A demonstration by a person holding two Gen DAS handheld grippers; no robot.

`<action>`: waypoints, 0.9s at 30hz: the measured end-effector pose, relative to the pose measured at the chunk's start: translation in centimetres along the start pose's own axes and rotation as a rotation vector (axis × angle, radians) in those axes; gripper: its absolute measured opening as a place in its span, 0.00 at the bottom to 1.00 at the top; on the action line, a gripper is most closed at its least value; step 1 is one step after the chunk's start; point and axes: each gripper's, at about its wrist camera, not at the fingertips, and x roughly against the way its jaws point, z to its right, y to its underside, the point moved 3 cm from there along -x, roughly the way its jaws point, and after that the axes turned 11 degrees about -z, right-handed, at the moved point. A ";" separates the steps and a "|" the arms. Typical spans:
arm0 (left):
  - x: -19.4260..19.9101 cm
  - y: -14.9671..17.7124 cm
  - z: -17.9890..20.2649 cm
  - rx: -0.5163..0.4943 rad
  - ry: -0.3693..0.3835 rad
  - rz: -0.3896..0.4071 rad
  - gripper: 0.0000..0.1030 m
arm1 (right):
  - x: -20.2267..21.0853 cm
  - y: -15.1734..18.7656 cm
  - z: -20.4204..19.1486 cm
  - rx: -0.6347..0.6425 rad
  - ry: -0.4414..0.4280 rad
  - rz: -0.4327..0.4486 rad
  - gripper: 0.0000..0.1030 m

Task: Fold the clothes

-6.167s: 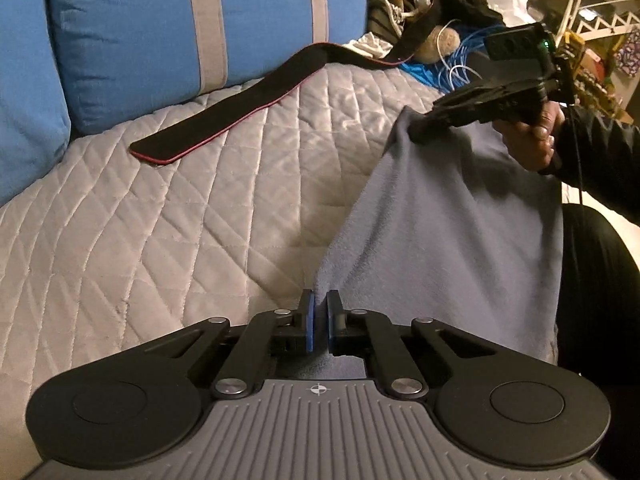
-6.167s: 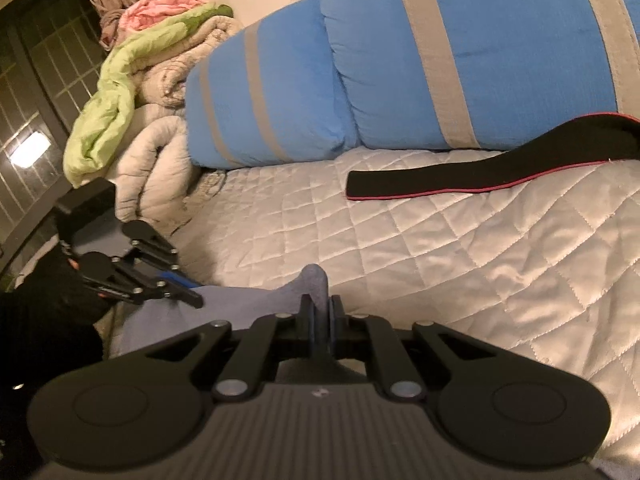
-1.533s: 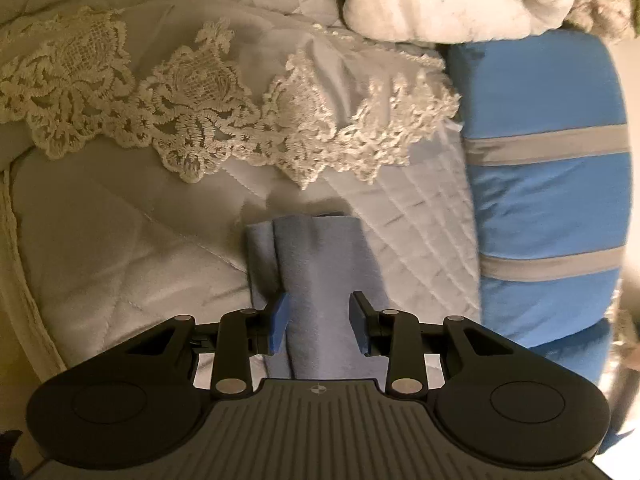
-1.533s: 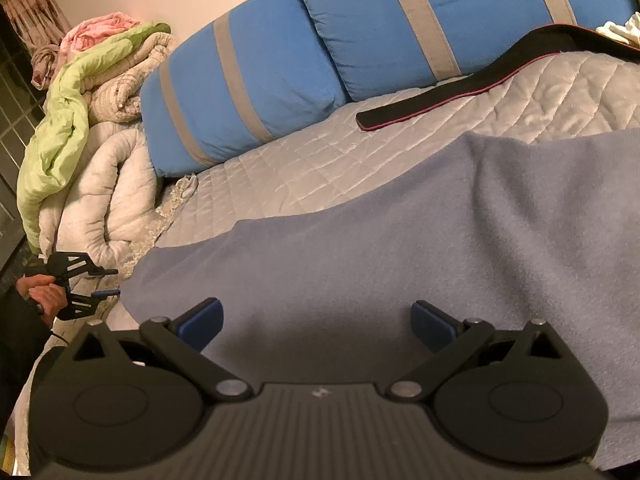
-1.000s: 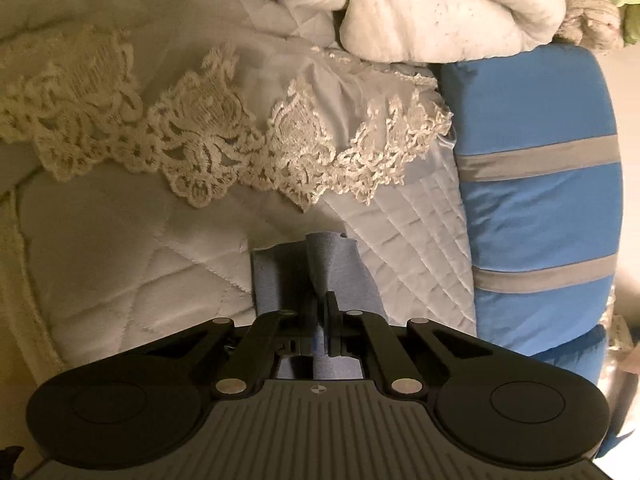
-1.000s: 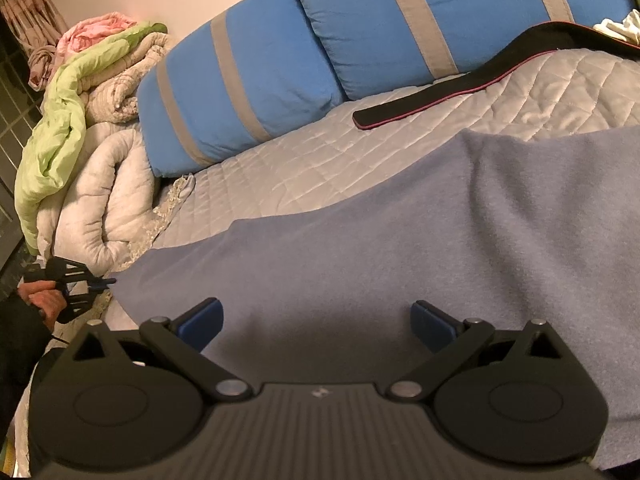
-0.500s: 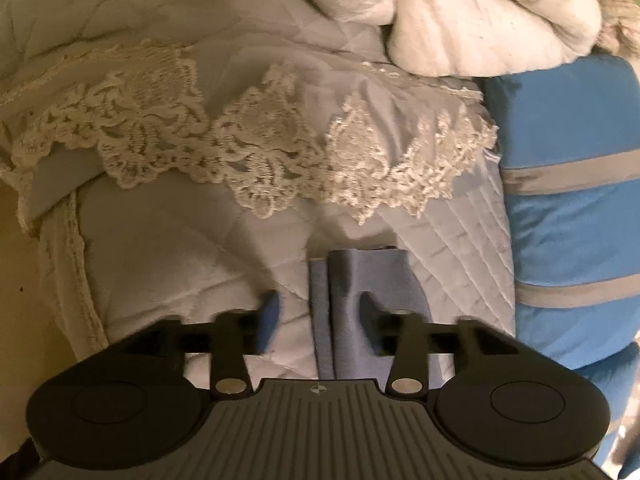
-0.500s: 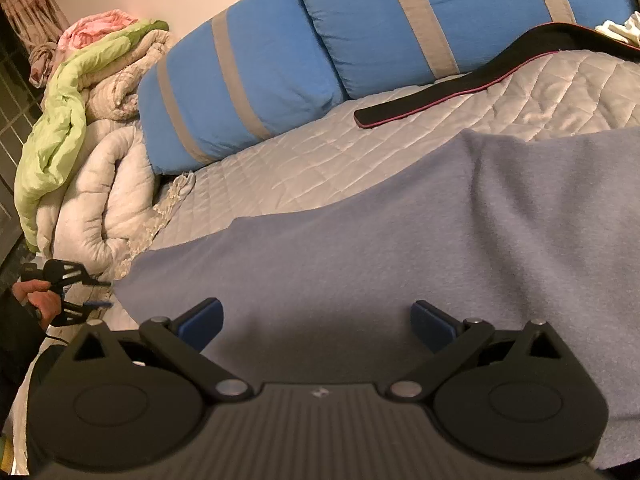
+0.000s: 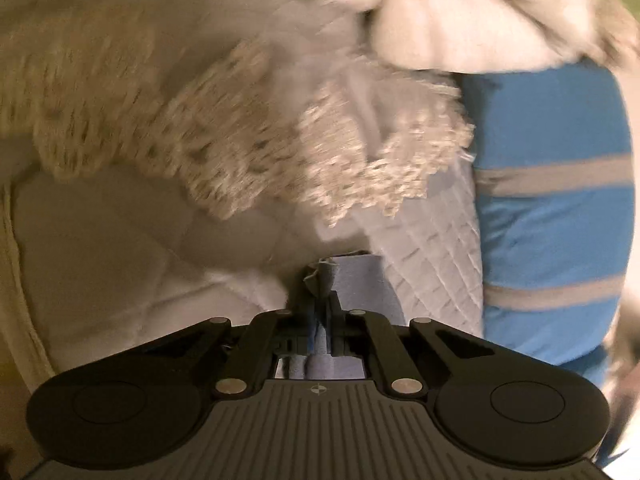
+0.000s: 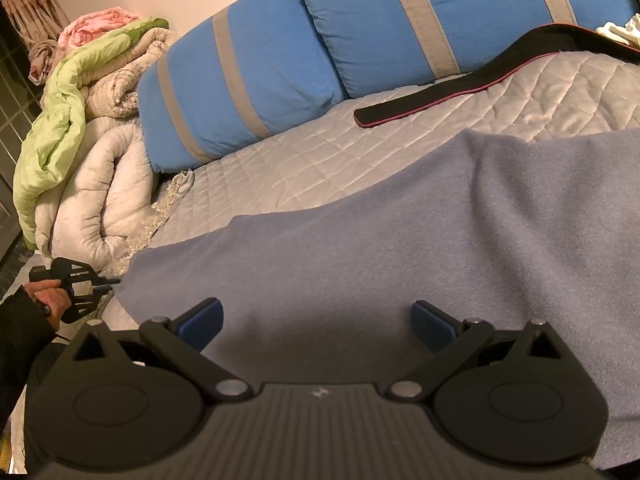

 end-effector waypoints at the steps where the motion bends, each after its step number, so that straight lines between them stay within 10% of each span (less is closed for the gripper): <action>1: 0.5 0.5 1.1 -0.058 0.000 0.011 0.04 | 0.0 0.0 0.0 -0.001 0.000 0.002 1.00; 15: 6.9 21.1 21.4 -1.045 0.146 0.009 0.04 | 0.2 0.0 -0.2 0.015 -0.008 0.014 1.00; 27: 2.1 34.0 25.7 -1.278 0.198 -0.143 0.04 | 0.5 0.0 -0.1 0.022 -0.022 0.024 1.00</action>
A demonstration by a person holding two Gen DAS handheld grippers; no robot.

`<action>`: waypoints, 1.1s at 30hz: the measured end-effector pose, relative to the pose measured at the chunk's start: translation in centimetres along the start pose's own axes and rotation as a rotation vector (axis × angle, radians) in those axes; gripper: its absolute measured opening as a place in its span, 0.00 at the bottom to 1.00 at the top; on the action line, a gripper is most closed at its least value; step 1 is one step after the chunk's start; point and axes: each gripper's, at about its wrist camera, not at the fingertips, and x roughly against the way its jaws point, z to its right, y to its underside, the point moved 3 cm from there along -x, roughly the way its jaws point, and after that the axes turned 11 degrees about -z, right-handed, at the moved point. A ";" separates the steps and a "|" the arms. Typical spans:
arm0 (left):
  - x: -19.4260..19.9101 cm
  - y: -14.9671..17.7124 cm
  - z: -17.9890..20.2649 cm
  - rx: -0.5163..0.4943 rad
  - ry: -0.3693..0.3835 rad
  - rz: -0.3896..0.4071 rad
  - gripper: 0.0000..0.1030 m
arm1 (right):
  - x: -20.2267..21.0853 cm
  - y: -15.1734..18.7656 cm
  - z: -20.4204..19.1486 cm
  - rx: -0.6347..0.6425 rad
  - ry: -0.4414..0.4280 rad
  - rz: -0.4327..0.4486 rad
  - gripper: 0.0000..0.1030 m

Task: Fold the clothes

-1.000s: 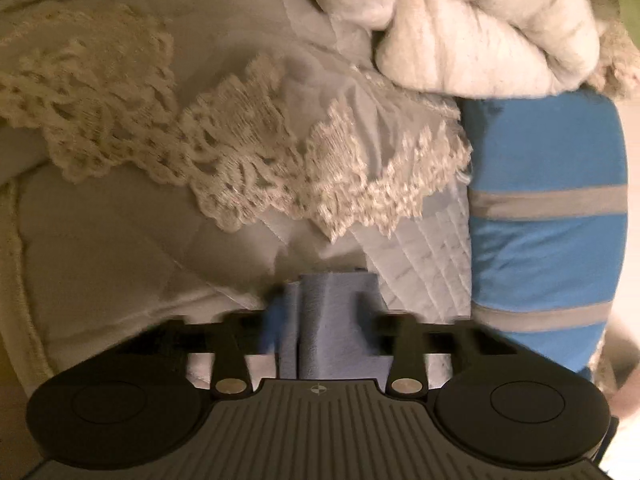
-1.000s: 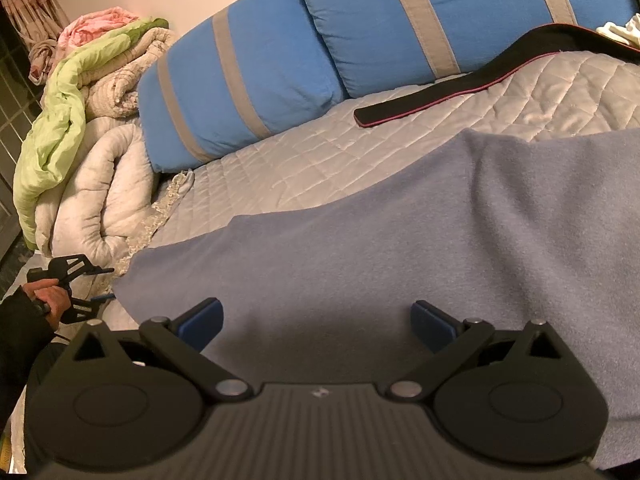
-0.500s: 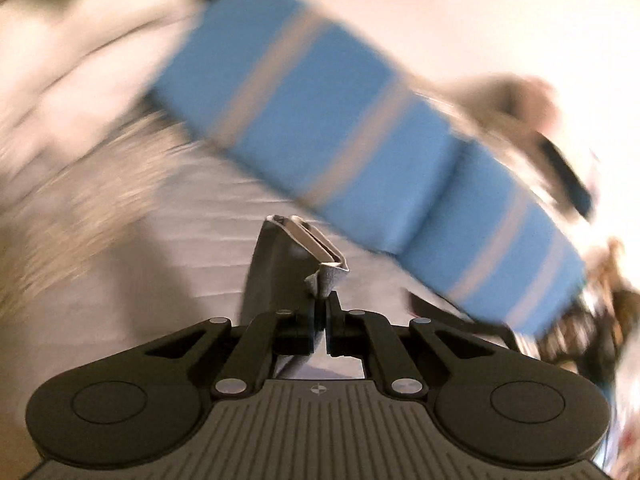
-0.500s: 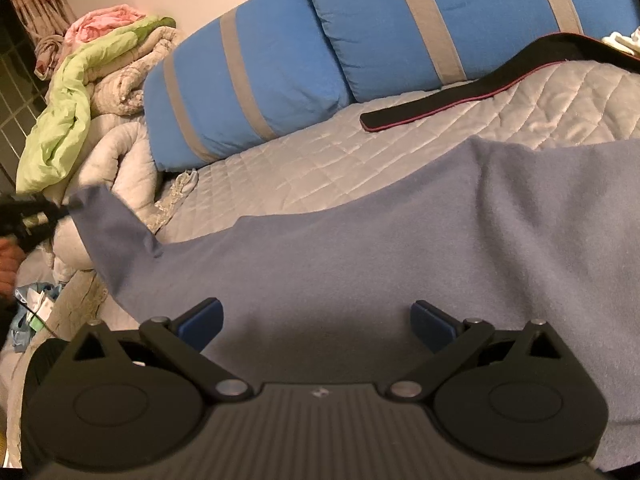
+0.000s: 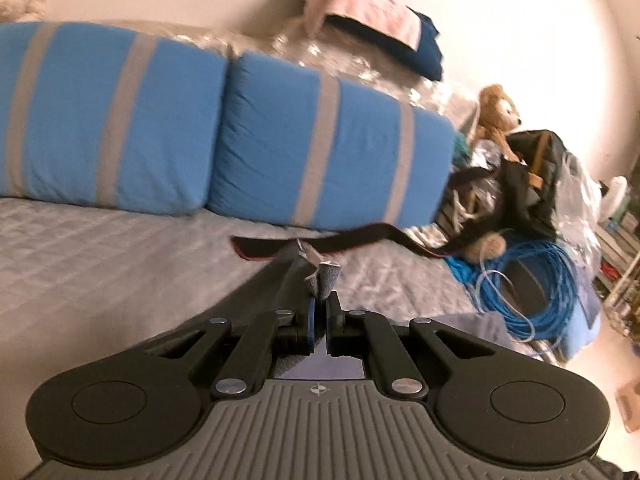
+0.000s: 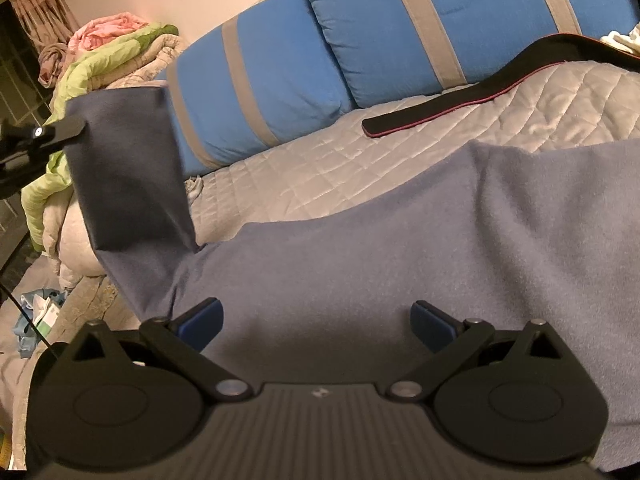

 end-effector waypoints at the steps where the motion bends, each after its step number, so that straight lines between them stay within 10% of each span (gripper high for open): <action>1: -0.5 0.0 0.6 0.005 0.017 -0.004 0.04 | 0.0 0.0 0.0 0.001 0.000 0.000 1.00; 5: -2.7 0.3 2.3 0.054 0.132 -0.038 0.12 | -0.1 0.1 -0.1 0.007 0.011 -0.007 1.00; 11: -2.1 0.8 0.9 0.095 0.256 -0.030 0.51 | 0.1 0.6 -0.6 0.031 0.070 -0.010 1.00; 17: 0.6 2.9 -3.7 0.093 0.094 0.021 0.59 | 2.1 2.1 -3.2 0.193 0.223 0.005 1.00; 24: 0.0 6.9 -7.8 -0.027 -0.247 -0.005 0.59 | 0.7 3.3 -7.0 0.724 0.608 -0.003 0.98; 33: -0.8 9.8 -9.5 -0.070 -0.283 -0.032 0.65 | -4.6 5.3 -6.8 1.345 0.881 -0.173 0.81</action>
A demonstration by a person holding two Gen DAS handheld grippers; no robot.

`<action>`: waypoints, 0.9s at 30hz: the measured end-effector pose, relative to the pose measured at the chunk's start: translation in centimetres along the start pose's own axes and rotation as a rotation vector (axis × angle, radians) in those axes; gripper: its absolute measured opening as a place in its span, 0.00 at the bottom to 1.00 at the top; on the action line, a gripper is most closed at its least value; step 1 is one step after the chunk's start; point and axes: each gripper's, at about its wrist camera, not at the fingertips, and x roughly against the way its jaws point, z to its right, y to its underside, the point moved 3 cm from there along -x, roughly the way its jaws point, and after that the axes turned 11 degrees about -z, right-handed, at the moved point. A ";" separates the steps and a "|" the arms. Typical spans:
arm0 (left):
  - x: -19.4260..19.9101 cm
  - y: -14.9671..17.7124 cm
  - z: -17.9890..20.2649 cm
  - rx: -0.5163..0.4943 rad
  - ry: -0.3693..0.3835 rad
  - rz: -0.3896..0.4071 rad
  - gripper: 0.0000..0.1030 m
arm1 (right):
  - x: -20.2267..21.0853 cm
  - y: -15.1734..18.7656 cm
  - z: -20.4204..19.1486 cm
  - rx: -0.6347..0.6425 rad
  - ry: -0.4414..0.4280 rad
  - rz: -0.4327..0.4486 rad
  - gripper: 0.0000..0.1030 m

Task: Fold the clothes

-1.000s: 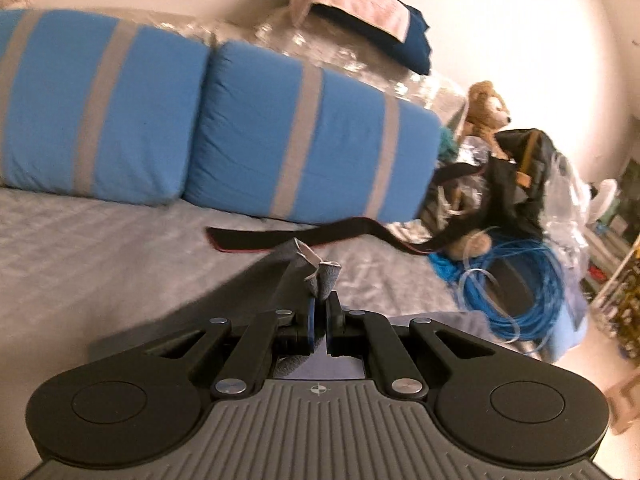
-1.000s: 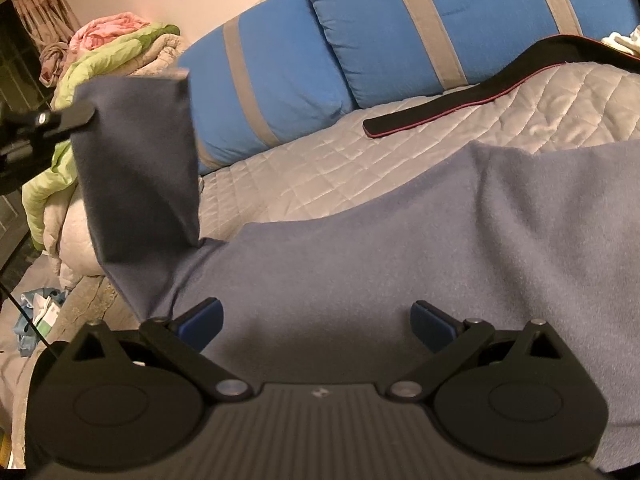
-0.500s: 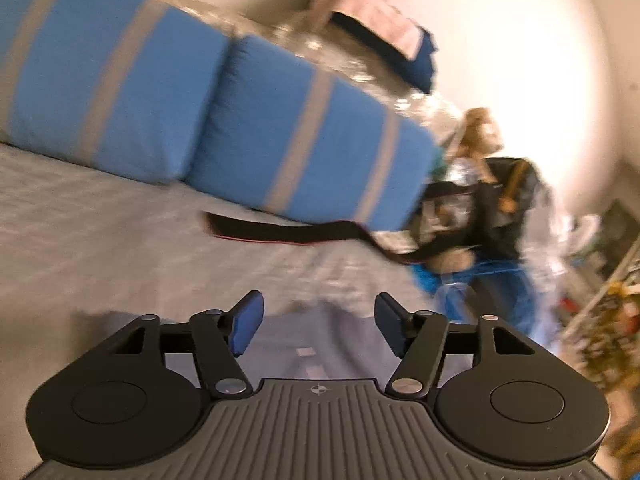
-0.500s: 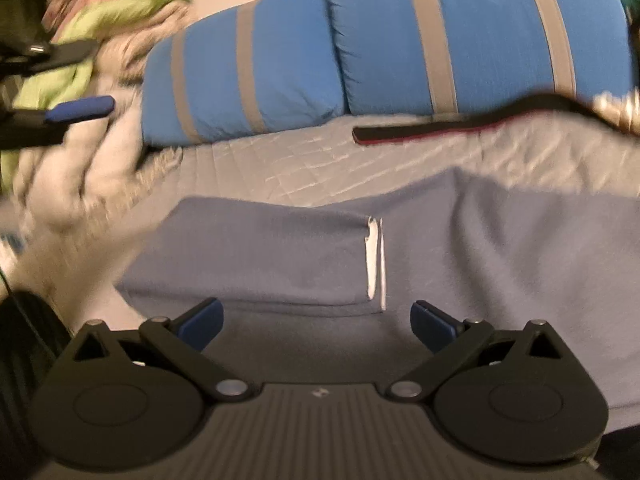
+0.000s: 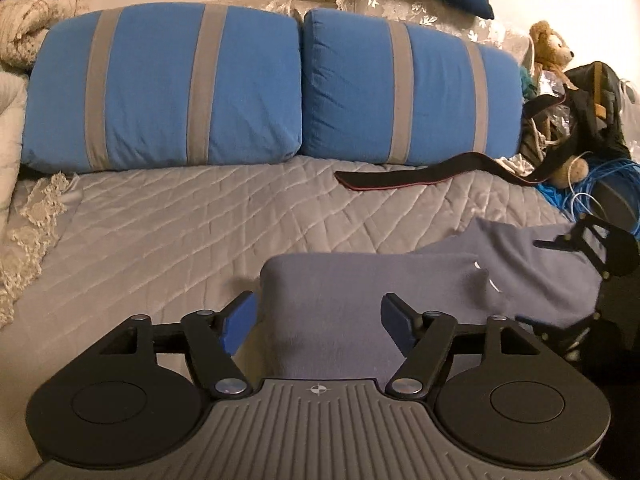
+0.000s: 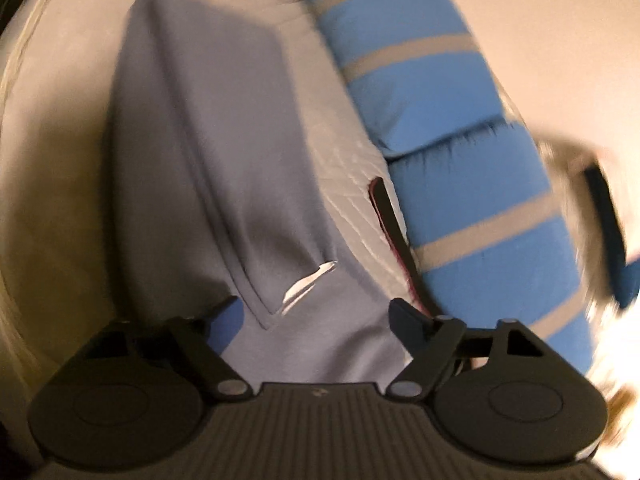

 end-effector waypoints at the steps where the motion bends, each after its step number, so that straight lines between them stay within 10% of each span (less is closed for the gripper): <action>1: -0.1 0.1 -0.1 0.003 0.005 -0.002 0.65 | -0.2 -0.1 -0.3 0.040 0.003 -0.002 0.79; 11: -0.5 1.6 0.7 -0.081 -0.036 -0.008 0.65 | -1.2 -1.2 -2.3 0.238 0.014 0.026 0.65; 19: -0.5 3.3 4.7 -0.323 -0.142 -0.008 0.66 | -1.4 -1.5 -3.0 0.302 -0.036 0.008 0.07; 27: -3.0 4.3 8.0 -0.535 -0.308 -0.014 0.66 | 0.7 -2.5 2.1 0.166 0.046 0.050 0.05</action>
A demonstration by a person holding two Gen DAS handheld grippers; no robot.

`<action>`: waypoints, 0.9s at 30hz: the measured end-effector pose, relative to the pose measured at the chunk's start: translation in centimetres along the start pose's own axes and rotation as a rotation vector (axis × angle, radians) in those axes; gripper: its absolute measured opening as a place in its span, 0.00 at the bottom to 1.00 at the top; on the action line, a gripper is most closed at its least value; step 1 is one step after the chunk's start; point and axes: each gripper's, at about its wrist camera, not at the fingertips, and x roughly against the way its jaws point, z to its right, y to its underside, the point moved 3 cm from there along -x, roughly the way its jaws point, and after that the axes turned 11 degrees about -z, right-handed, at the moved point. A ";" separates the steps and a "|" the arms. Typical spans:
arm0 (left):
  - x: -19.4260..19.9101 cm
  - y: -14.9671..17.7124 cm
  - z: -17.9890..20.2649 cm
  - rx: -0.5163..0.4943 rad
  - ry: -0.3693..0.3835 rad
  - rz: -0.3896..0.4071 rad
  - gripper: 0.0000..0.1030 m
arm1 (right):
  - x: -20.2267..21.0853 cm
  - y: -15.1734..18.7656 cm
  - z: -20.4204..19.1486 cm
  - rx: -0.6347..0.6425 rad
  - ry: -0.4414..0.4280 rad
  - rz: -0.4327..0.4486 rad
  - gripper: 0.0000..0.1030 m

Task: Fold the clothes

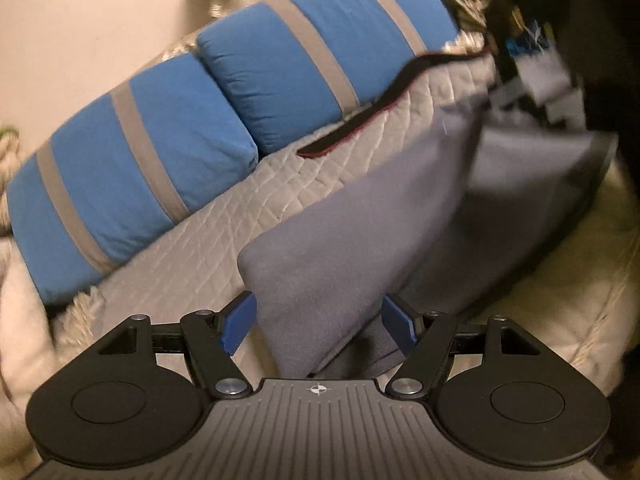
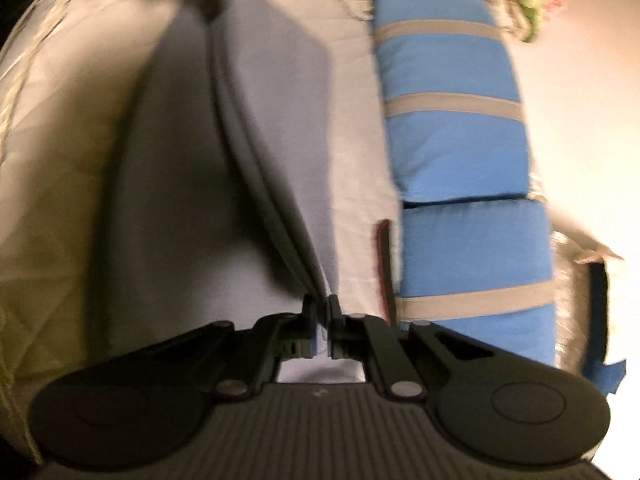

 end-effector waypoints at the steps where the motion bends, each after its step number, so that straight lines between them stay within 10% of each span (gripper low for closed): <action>1: -0.3 -0.1 0.4 -0.021 -0.010 -0.001 0.66 | 0.3 0.0 0.6 -0.016 0.009 0.006 0.04; 14: -1.0 -0.1 0.7 -0.151 -0.284 -0.022 0.56 | 0.7 3.0 5.1 -0.105 0.114 -0.028 0.03; 27: -2.7 0.5 4.1 -0.490 -0.419 -0.055 0.58 | 1.1 5.9 -2.5 -0.153 -0.092 -0.124 0.03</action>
